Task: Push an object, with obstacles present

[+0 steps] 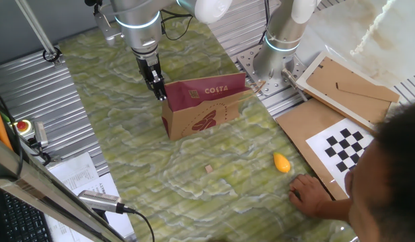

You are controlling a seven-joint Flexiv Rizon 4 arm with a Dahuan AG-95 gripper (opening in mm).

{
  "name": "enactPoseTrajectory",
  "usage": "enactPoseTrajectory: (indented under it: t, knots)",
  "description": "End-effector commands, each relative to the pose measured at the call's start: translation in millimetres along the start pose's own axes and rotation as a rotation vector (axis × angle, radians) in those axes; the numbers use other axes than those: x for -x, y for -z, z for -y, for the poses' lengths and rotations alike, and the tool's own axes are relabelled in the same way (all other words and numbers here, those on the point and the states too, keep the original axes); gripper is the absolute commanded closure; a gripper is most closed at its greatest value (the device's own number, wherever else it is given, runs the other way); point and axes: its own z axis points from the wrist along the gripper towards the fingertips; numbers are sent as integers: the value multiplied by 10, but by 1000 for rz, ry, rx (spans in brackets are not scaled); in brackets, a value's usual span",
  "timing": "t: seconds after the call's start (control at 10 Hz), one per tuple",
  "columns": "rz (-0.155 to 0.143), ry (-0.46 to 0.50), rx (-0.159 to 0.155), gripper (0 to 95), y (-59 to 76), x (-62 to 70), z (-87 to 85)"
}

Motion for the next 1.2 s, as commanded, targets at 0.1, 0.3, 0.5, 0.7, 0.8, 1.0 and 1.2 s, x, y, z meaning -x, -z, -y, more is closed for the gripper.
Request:
enactPoseTrajectory:
  t: [0.1, 0.3, 0.5, 0.7, 0.8, 1.0, 1.2]
  knots:
    - [-9, -16, 11, 950, 1, -1, 0]
    - [-14, -16, 5, 950, 1, -1, 0]
    - [-15, -16, 5, 950, 1, -1, 0]
    - [-16, -18, 5, 950, 1, -1, 0]
    - [-16, -19, 5, 950, 1, -1, 0]
    - [-17, -19, 4, 950, 1, -1, 0]
    - [-17, -19, 4, 950, 1, -1, 0]
